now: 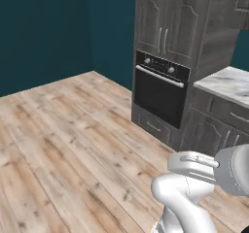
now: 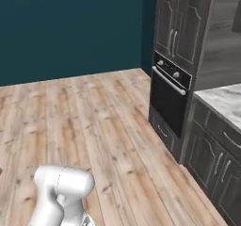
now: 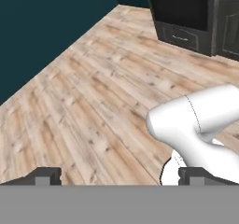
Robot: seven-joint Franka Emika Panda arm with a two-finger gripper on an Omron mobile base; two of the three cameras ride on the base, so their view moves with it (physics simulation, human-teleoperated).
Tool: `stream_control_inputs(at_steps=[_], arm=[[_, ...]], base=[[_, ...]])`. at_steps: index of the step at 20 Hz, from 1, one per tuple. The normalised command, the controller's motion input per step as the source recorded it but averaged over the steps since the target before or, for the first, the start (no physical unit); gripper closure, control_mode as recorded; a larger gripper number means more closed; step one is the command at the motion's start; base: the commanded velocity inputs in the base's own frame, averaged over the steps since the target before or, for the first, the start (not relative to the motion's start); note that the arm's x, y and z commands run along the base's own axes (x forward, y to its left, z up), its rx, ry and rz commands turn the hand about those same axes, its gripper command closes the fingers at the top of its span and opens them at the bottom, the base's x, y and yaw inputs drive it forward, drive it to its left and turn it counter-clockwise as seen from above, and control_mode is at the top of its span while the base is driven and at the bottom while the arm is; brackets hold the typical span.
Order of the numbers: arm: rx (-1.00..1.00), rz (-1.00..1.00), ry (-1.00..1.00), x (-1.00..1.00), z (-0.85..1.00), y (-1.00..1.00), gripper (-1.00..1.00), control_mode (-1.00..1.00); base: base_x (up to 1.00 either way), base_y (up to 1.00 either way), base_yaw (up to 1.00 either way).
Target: Move the pot and pan from the stove into the sink.
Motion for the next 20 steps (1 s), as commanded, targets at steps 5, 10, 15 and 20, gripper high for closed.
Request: stream_control_inputs(at_steps=[5,10,15,20], arm=[[0.00,0.00,0.00,0.00,0.00,0.00,-1.00,1.00],[0.00,0.00,0.00,0.00,0.00,0.00,-1.00,1.00],[0.00,0.00,0.00,0.00,0.00,0.00,-1.00,1.00],[0.00,0.00,0.00,0.00,0.00,0.00,-1.00,1.00]], base=[[0.13,-0.17,-0.43],[0.13,-0.17,-0.44],[0.13,-0.17,-0.44],[0.13,-0.15,-0.44]])
